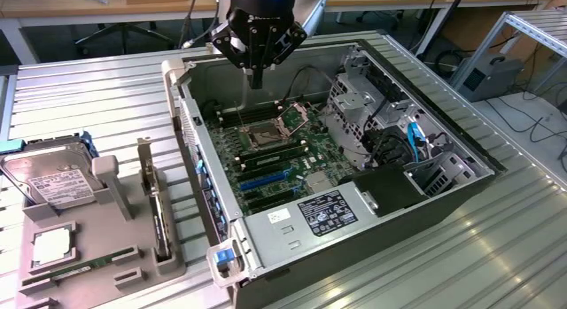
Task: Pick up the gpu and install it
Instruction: 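Reach for the gpu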
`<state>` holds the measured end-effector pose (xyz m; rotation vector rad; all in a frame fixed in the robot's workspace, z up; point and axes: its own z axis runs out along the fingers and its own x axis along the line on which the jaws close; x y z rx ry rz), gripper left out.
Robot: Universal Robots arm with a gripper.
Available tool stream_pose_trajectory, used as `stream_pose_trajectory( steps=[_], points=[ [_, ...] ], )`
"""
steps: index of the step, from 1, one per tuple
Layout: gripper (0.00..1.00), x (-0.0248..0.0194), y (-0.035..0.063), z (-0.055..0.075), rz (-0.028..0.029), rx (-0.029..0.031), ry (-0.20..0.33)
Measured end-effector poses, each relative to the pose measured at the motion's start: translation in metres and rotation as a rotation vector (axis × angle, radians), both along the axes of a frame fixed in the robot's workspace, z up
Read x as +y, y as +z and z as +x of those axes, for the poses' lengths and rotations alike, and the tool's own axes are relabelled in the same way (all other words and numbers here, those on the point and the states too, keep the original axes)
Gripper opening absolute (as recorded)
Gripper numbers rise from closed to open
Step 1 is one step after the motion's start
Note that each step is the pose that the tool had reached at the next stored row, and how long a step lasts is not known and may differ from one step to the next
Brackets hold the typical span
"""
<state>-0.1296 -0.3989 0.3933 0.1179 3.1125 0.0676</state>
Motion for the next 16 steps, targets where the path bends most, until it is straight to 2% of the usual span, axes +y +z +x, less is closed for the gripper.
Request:
stream_pose_trajectory(
  steps=[3,6,15,16],
  points=[
    [0.11,0.0000,0.0000,-0.006,0.0000,0.0000,0.000],
    [0.11,0.0000,0.0000,-0.019,0.0000,0.0001,0.000],
    [0.11,0.0000,-0.0001,-0.044,0.0000,0.0000,0.000],
    [0.11,0.0000,-0.0001,-0.051,0.0000,0.0001,0.000]
  ],
)
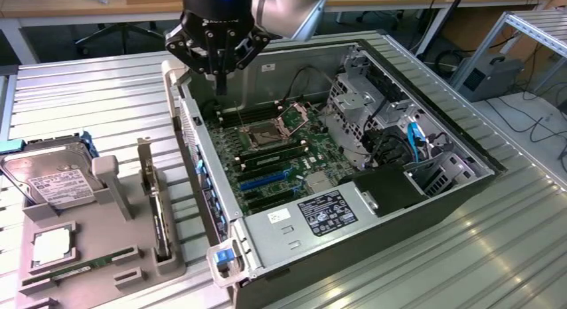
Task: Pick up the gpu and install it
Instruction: 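Reach for the gpu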
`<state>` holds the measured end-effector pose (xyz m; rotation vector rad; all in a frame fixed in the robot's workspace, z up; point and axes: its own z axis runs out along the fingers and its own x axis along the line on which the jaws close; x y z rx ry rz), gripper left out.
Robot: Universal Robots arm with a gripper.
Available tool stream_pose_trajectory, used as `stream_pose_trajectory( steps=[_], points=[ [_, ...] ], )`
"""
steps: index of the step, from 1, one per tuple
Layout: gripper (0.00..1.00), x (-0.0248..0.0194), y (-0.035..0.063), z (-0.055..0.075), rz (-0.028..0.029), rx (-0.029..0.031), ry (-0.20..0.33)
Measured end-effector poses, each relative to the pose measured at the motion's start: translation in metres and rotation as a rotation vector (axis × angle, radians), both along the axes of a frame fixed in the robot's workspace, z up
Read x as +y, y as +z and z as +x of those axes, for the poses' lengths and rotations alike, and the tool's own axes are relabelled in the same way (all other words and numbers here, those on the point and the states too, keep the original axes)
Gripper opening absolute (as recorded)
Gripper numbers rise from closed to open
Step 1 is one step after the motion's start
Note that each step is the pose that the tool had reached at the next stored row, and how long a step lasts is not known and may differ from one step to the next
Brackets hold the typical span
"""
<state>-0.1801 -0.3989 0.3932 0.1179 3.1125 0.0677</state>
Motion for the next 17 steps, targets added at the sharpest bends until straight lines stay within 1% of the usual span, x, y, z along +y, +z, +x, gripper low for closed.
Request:
stream_pose_trajectory(
  steps=[3,17],
  points=[
    [0.11,0.0000,-0.0001,-0.012,0.0000,0.0000,0.000],
    [0.11,0.0000,-0.0003,-0.048,0.0000,0.0000,0.000]
  ],
)
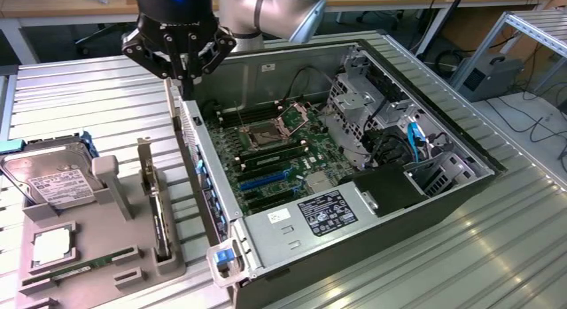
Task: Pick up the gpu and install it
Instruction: 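Reach for the gpu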
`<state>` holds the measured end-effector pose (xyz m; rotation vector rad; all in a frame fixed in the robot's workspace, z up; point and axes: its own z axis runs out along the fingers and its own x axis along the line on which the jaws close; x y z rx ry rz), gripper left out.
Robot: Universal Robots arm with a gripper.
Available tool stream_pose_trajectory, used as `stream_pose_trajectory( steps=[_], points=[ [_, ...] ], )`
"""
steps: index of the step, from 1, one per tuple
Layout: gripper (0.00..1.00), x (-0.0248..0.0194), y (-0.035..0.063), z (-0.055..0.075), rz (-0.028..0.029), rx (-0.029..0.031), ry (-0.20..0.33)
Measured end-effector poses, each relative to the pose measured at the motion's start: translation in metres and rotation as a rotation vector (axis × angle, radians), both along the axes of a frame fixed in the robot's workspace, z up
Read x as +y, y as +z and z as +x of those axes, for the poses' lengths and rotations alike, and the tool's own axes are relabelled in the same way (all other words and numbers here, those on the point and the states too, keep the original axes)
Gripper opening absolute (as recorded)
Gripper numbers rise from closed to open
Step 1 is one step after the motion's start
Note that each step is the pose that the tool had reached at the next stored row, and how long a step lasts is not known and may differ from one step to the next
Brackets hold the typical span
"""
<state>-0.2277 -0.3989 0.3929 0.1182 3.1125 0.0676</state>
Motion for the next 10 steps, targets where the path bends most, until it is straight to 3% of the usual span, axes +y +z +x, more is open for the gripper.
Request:
stream_pose_trajectory(
  steps=[7,10],
  points=[
    [0.11,0.0000,-0.0002,-0.023,0.0001,-0.0001,0.000],
    [0.11,0.0000,-0.0002,-0.040,0.0000,0.0000,0.000]
  ],
)
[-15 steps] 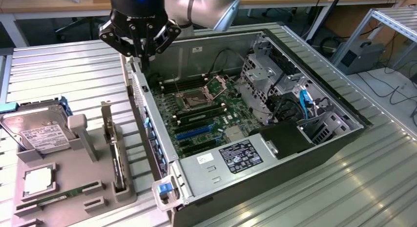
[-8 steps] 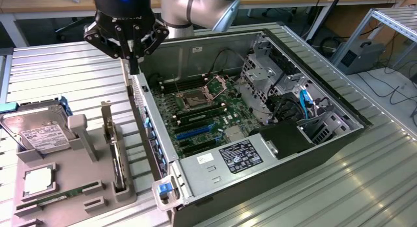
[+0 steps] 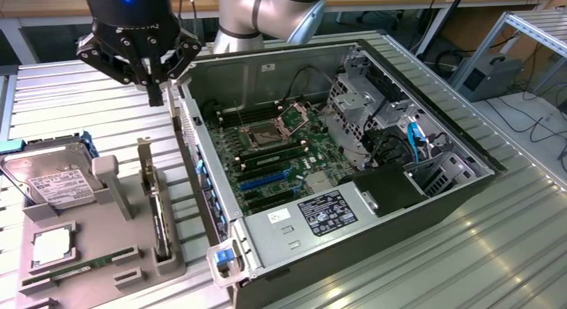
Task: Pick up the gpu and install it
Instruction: 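Reach for the gpu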
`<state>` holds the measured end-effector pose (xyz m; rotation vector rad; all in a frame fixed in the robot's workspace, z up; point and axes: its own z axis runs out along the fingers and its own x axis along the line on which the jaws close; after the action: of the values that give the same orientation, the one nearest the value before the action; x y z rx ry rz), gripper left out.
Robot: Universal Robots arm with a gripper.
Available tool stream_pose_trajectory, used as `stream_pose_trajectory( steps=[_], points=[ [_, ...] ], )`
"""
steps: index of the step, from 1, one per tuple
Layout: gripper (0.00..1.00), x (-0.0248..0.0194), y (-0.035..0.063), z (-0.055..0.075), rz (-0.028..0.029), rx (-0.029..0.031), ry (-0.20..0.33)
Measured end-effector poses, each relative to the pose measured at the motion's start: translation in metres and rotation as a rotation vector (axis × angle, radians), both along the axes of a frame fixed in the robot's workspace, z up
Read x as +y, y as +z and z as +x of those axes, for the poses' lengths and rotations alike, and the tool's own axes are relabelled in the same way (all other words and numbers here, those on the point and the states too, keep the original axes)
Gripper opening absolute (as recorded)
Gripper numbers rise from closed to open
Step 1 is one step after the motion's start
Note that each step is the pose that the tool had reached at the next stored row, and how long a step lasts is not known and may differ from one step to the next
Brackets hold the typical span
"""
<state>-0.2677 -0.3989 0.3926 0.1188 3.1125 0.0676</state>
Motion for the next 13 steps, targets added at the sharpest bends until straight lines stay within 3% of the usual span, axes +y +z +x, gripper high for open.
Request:
stream_pose_trajectory(
  steps=[13],
  points=[
    [0.11,0.0000,-0.0001,-0.0125,0.0001,-0.0001,0.000]
  ],
)
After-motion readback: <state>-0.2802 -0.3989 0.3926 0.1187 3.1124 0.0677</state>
